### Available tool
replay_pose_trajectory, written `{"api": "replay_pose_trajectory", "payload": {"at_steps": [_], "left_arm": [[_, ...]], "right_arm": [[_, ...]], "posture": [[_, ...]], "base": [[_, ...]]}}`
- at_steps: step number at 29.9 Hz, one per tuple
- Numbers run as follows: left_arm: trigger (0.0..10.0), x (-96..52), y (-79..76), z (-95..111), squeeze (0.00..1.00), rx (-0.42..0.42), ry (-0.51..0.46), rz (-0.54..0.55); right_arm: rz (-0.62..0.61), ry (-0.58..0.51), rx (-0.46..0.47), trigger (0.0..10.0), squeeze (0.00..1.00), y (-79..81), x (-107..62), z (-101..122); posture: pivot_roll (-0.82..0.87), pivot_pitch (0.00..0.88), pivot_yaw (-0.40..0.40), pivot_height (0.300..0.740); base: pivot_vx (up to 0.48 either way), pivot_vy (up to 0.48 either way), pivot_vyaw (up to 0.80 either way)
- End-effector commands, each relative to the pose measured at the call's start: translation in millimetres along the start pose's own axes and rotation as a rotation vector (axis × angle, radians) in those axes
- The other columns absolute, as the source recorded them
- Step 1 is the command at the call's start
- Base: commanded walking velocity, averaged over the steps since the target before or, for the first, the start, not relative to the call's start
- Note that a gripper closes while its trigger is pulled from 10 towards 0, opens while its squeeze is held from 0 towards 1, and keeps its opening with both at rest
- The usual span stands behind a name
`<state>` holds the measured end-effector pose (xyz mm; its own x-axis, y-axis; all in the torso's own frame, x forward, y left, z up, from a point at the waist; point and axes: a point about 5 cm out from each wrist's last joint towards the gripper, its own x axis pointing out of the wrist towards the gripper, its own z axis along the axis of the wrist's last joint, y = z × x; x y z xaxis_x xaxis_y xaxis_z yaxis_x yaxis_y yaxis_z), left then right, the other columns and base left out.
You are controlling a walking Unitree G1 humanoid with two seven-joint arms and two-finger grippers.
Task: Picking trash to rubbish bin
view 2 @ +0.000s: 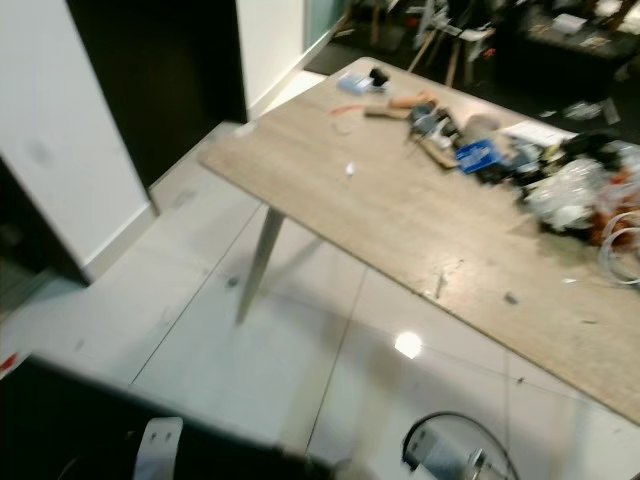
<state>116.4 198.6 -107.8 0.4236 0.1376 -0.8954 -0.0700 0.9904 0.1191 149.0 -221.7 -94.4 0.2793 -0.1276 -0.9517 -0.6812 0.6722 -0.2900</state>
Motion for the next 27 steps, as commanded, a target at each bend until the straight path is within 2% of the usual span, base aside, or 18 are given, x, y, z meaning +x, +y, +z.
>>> {"api": "replay_pose_trajectory", "payload": {"at_steps": [1,15,27], "left_arm": [[10.0,-2.6,-4.2,-17.9,0.0,0.005,0.072,-0.015],[10.0,-2.7,-4.6,-17.9,0.0,0.013,0.07,-0.017],[10.0,-2.4,-5.2,-16.5,0.0,0.021,0.066,-0.017]], "right_arm": [[-0.001,0.02,-0.009,10.0,0.0,-0.3,-0.1,-5.8],[0.0,0.025,-0.007,10.0,0.0,0.9,0.0,-9.3],[-0.023,0.015,-0.007,10.0,0.0,-5.3,-0.6,-7.7]], "posture": [[-0.01,0.092,-0.051,0.74],[-0.02,0.094,-0.052,0.74],[-0.01,0.081,-0.057,0.74]], "base": [[0.0,0.0,-0.8],[0.0,0.0,-0.8],[0.0,0.0,-0.8]]}}
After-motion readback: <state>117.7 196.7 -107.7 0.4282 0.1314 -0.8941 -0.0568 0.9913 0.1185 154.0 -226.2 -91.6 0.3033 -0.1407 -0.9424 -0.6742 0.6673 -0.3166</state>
